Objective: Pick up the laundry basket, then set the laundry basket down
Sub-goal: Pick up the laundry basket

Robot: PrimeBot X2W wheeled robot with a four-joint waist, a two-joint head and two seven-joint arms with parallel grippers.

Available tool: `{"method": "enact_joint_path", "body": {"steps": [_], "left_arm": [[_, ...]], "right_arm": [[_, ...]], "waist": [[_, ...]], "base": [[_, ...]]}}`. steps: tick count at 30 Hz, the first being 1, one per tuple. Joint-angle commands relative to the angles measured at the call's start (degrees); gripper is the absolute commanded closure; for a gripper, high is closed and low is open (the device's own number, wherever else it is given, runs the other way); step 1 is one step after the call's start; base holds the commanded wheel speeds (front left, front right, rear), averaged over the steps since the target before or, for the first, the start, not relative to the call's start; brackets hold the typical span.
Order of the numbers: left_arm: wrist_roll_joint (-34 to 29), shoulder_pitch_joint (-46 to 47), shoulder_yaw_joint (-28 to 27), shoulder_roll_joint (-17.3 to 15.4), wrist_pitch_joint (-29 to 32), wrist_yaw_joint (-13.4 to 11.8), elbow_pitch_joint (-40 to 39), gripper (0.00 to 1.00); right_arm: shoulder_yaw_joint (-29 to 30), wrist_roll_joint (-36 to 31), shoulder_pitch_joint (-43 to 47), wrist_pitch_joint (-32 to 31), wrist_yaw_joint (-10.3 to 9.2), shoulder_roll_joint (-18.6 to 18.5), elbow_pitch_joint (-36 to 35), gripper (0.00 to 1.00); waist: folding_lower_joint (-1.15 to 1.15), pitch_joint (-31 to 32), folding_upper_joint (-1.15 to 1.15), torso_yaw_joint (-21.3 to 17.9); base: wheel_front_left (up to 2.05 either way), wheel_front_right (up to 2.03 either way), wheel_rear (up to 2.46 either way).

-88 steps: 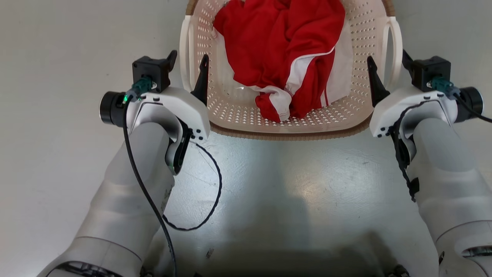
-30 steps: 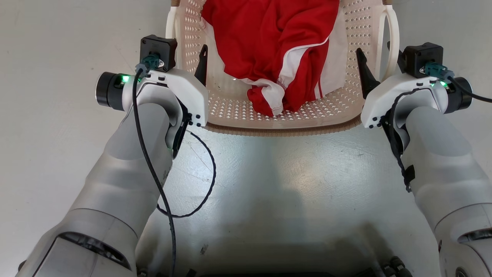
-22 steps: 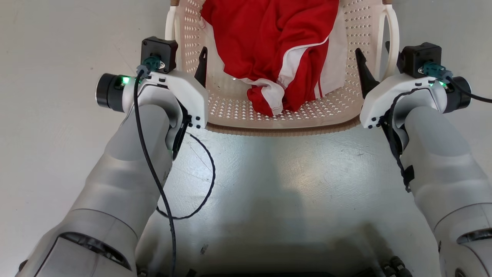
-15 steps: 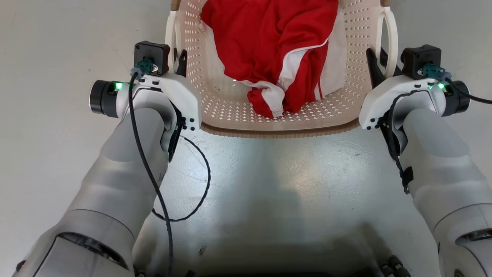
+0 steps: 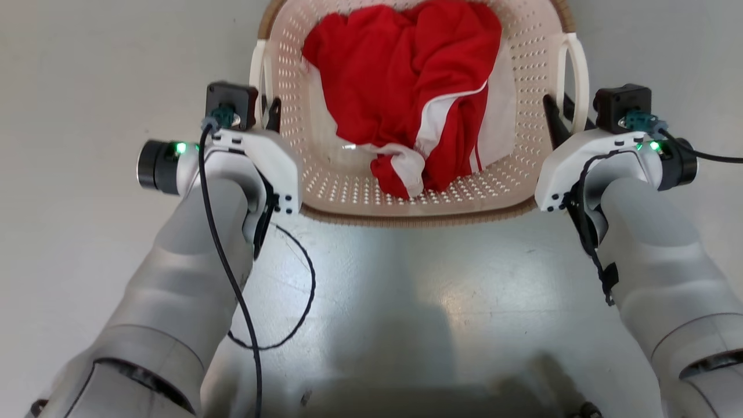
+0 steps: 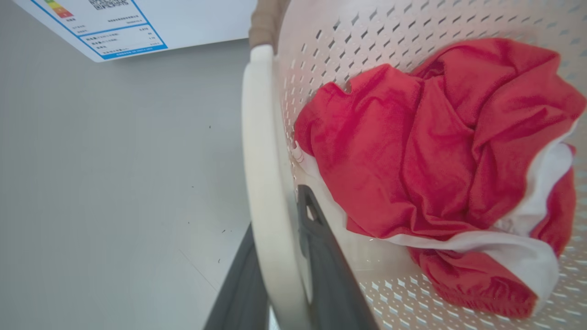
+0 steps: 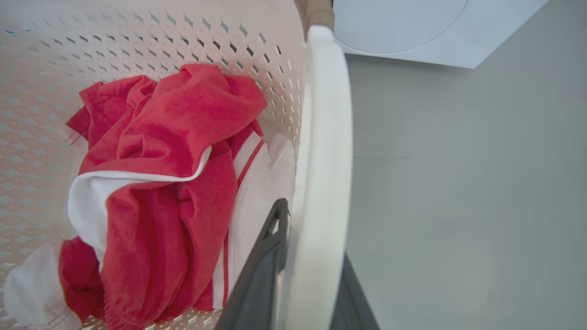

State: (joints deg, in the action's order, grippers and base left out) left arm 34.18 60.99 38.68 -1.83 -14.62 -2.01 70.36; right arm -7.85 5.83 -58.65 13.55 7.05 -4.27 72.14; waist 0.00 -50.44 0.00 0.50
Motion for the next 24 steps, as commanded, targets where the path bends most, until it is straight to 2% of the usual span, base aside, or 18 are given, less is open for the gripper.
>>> {"method": "enact_joint_path", "body": {"steps": [1,10,24], "left_arm": [[0.02,-1.76,-0.07,-1.05,-0.35,0.23,-0.47,1.00],[2.16,-8.25,1.94,-1.05,1.75,0.49,1.69,1.00],[5.92,-24.25,6.25,-1.05,5.04,0.97,1.29,1.00]], "right_arm": [[-1.99,0.32,3.75,-0.39,0.44,1.39,-0.15,1.00],[-10.46,8.71,10.31,-4.17,0.44,1.39,-1.85,1.00],[-23.32,19.04,24.91,-11.18,0.44,1.39,-5.16,1.00]], "waist": [[0.00,1.47,0.00,-0.24],[0.00,11.42,0.00,-1.49],[0.00,31.22,0.00,-3.54]], "base": [[0.00,0.00,0.00],[0.00,0.00,0.00],[0.00,0.00,0.00]]}}
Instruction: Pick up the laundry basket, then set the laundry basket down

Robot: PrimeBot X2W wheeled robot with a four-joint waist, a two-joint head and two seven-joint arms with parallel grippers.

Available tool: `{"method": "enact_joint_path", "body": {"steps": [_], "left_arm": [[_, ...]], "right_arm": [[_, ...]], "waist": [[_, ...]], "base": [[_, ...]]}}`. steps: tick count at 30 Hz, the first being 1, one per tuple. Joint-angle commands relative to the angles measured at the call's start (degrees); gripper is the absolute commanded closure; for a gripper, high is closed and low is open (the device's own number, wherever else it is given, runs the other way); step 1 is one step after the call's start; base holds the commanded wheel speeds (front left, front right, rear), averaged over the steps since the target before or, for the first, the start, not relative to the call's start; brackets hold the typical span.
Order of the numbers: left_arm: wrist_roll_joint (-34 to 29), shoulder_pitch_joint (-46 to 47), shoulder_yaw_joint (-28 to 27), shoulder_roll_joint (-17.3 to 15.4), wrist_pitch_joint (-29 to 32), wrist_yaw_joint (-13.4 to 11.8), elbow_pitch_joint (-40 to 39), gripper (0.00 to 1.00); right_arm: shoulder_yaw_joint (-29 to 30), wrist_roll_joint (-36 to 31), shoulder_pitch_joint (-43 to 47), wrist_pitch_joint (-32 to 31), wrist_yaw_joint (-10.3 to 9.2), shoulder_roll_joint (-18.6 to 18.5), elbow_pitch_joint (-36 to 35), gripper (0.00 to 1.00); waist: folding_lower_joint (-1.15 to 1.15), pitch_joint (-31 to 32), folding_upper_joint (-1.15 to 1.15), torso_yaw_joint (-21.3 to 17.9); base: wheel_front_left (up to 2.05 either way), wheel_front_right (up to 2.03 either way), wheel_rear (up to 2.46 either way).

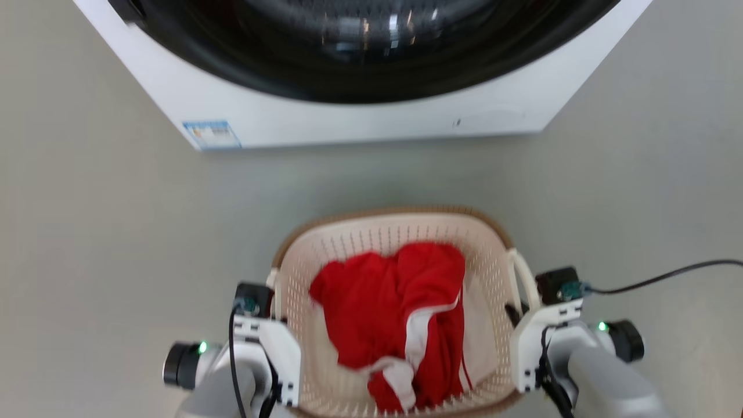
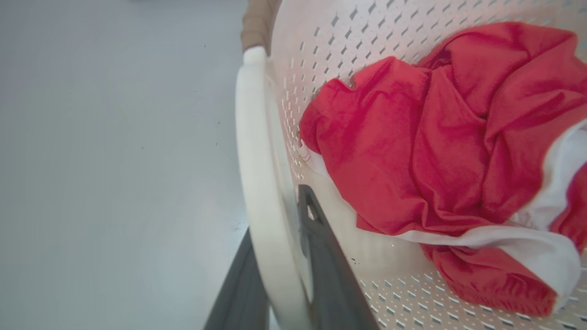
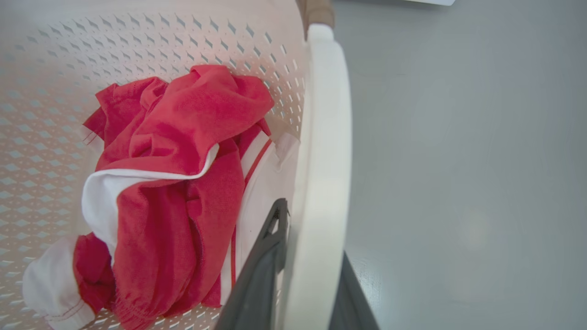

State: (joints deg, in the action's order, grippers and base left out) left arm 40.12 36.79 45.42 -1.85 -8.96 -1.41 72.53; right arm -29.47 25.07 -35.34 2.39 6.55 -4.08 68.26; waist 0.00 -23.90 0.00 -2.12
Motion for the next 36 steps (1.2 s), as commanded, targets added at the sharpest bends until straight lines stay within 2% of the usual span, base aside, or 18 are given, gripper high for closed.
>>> {"method": "enact_joint_path", "body": {"steps": [1,13,18,36], "left_arm": [[0.20,-1.08,-0.04,-1.03,-0.39,0.42,-1.07,1.00],[3.97,-11.53,4.47,-1.03,2.74,-0.20,-3.98,1.00],[4.90,-13.67,6.29,-1.03,4.15,-0.20,-4.91,1.00],[9.55,-14.11,11.13,-1.03,5.67,-1.54,-7.08,1.00]], "right_arm": [[-2.46,0.29,2.43,-0.52,0.94,1.20,-1.49,1.00],[-9.24,5.29,11.22,-6.03,0.94,1.20,-2.82,1.00],[-10.83,6.52,12.86,-8.06,0.94,1.20,-3.06,1.00],[-13.52,8.89,12.22,-9.13,0.94,1.20,-3.00,1.00]], "waist": [[0.00,6.00,0.00,-1.05],[0.00,20.11,0.00,-1.99],[0.00,23.25,0.00,-2.15],[0.00,24.58,0.00,-2.25]], "base": [[0.00,0.00,0.00],[0.00,0.00,0.00],[0.00,0.00,0.00],[0.00,0.00,0.00]]}}
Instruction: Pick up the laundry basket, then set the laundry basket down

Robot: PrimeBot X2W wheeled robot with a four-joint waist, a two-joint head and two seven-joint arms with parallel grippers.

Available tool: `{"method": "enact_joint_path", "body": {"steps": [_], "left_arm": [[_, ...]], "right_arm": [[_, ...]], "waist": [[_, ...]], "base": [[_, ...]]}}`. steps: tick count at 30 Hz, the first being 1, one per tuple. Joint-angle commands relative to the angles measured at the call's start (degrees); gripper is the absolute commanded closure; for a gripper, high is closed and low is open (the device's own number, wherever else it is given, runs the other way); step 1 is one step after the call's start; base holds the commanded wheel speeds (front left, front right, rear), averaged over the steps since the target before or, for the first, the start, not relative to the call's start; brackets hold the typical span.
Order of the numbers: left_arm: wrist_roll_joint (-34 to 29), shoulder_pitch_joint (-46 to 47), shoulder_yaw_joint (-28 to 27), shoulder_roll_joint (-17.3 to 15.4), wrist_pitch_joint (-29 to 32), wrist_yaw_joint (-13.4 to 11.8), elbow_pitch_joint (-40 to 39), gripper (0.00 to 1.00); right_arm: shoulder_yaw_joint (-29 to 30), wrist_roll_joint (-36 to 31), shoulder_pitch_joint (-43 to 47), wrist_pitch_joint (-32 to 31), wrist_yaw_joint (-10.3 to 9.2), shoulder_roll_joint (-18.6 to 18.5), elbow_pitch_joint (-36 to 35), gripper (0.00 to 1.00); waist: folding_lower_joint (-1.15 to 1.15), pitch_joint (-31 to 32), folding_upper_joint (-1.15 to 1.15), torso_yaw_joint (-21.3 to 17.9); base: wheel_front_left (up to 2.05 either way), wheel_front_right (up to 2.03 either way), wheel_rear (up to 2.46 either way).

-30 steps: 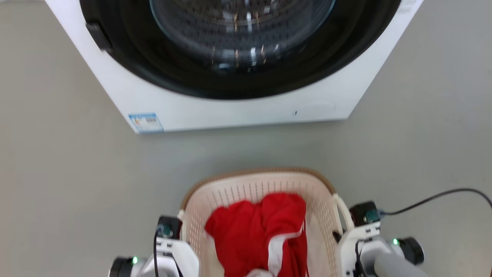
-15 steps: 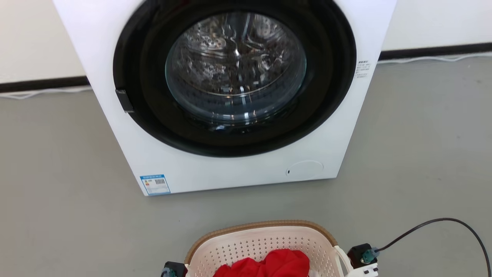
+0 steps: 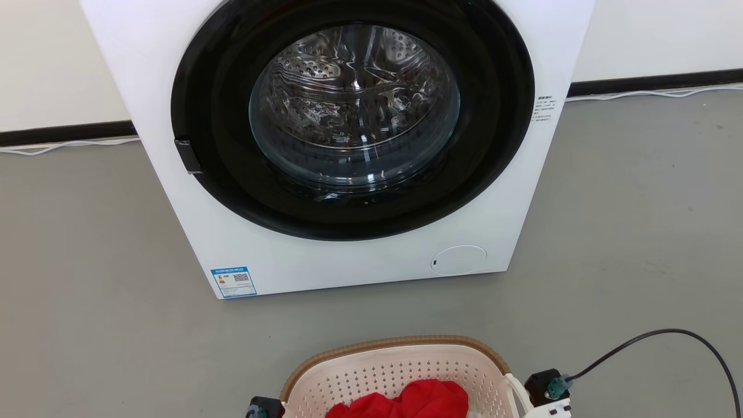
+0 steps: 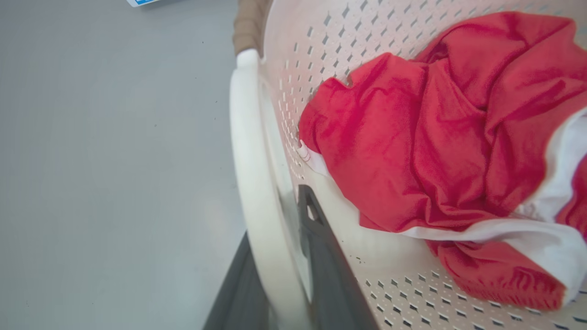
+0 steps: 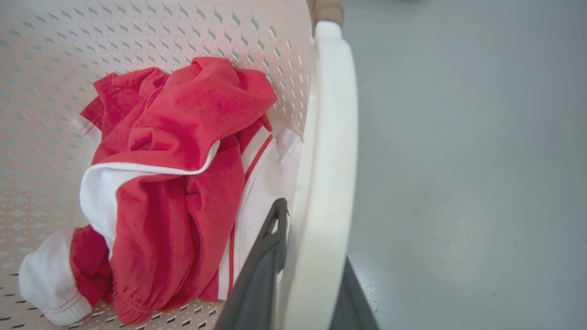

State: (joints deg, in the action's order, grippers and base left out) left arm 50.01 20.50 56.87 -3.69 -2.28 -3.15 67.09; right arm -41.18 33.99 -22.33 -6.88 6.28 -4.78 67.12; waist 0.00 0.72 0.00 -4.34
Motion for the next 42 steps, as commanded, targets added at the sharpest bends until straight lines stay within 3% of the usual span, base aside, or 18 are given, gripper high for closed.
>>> {"method": "enact_joint_path", "body": {"steps": [1,42], "left_arm": [[-0.14,2.23,-0.15,0.81,-1.06,0.18,-1.60,1.00],[5.41,4.03,5.47,0.81,-2.27,0.17,0.77,1.00]], "right_arm": [[-1.88,0.03,-0.86,0.20,1.21,1.91,-1.78,1.00],[-4.85,3.99,-1.91,0.44,1.21,1.91,-1.11,1.00]], "waist": [[0.00,-0.09,0.00,-0.06],[0.00,-0.31,0.00,-0.32]], "base": [[0.00,0.00,0.00],[0.00,0.00,0.00]]}}
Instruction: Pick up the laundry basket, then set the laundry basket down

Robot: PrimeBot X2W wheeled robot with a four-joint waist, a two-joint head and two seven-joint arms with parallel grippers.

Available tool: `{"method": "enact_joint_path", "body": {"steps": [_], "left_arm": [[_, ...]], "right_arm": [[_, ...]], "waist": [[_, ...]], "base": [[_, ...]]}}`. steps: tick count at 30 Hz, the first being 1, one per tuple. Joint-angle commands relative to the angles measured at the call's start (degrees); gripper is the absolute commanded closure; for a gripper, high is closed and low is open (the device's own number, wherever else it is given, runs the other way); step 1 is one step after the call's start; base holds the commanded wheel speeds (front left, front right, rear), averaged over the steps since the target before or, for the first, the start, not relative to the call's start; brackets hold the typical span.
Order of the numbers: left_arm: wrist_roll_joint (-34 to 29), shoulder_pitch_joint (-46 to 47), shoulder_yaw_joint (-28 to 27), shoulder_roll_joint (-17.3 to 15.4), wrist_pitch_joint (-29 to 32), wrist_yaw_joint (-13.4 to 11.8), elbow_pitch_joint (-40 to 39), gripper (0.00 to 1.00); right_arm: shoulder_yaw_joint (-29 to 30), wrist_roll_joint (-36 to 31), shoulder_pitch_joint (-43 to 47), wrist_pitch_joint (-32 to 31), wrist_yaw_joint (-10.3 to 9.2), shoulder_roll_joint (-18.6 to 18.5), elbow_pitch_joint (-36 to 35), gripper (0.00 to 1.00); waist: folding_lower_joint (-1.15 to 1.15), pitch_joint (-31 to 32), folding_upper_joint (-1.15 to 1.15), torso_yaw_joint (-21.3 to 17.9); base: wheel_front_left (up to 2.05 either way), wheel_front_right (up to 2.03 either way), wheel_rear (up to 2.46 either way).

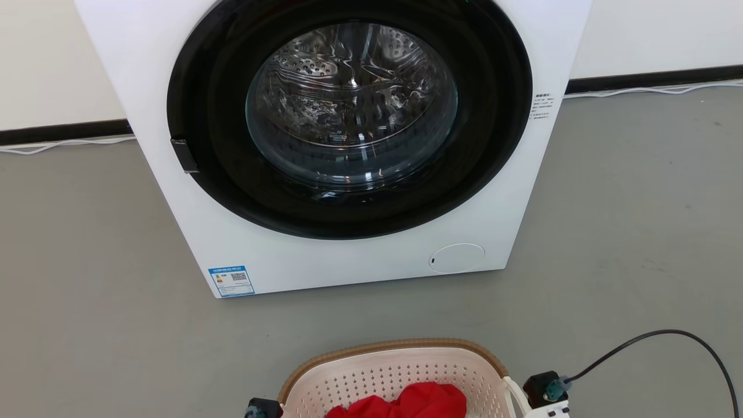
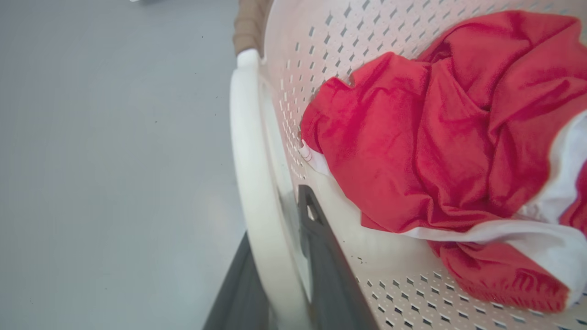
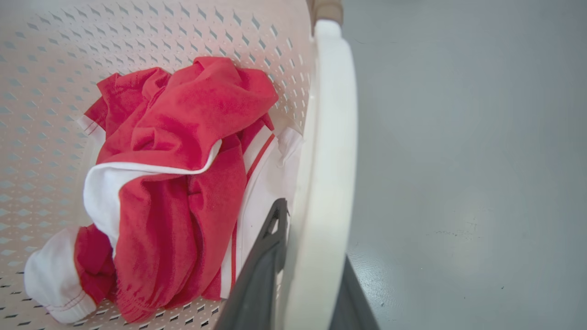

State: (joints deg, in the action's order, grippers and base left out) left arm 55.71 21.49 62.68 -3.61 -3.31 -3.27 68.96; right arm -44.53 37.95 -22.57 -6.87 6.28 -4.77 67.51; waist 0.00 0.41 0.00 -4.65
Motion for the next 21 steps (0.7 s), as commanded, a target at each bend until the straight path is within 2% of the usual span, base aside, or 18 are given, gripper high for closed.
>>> {"method": "enact_joint_path", "body": {"steps": [1,21], "left_arm": [[-0.19,3.08,-0.23,0.73,-1.26,0.27,-1.06,1.00],[1.73,3.80,1.81,0.73,-1.67,0.34,-0.26,1.00]], "right_arm": [[-1.57,0.11,-1.69,0.43,1.21,1.90,-1.47,1.00],[-2.93,1.82,-2.07,0.93,1.21,1.90,-1.35,1.00]], "waist": [[0.00,-0.02,0.00,-0.01],[0.00,-0.64,0.00,-0.39]], "base": [[0.00,0.00,0.00],[0.00,0.00,0.00]]}}
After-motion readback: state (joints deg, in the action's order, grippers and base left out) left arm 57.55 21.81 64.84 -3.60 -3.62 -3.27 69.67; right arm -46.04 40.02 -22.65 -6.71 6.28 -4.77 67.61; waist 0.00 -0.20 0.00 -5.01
